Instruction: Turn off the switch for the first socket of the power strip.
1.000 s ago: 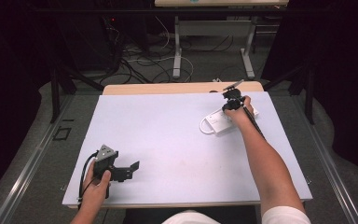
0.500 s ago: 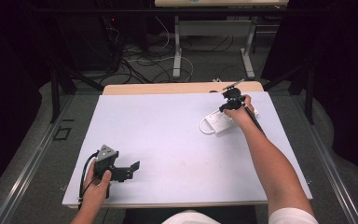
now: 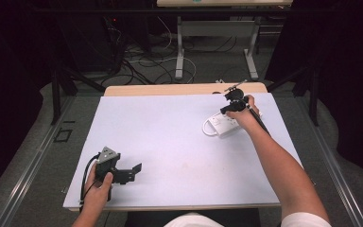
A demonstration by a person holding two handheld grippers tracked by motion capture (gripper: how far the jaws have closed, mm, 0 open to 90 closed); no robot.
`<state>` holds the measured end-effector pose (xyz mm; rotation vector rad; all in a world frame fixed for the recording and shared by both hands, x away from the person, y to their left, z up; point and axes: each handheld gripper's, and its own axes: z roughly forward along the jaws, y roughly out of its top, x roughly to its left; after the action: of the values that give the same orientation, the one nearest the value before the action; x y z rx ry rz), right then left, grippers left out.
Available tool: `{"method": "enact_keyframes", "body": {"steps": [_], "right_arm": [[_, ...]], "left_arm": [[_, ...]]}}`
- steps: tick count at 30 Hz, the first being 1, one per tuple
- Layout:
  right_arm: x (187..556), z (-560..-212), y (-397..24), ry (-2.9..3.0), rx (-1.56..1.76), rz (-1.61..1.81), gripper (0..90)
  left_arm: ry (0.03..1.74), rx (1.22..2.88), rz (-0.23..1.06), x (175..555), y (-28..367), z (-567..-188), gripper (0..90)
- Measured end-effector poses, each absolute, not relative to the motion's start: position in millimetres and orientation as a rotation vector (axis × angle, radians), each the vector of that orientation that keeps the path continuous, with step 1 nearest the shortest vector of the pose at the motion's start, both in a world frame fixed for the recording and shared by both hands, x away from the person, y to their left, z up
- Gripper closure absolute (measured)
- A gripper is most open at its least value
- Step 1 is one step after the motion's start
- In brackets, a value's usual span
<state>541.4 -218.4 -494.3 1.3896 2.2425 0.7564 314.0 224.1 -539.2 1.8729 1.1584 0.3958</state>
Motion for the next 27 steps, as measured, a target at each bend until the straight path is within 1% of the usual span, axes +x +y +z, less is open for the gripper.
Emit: {"method": "enact_keyframes", "body": {"steps": [2,11,12,13,18,27], "right_arm": [[540,-491,-218,2.244,1.371,0.791,43.9],[531,-484,-215,2.283,1.352,0.837,42.7],[529,-483,-214,2.282,1.338,0.837,39.5],[529,-483,-214,2.282,1.338,0.837,39.5],[524,-478,-212,2.289,1.324,0.851,29.2],[512,-467,-208,2.292,1.286,0.864,18.8]], "left_arm": [[1.157,1.873,0.395,314,224,-539,0.5],[1.157,1.872,0.397,314,224,-539,0.5],[1.158,1.875,0.395,314,224,-539,0.5],[1.16,1.864,0.404,314,223,-540,0.5],[1.159,1.863,0.403,314,223,-540,0.5],[1.156,1.87,0.407,314,223,-540,0.5]]}}
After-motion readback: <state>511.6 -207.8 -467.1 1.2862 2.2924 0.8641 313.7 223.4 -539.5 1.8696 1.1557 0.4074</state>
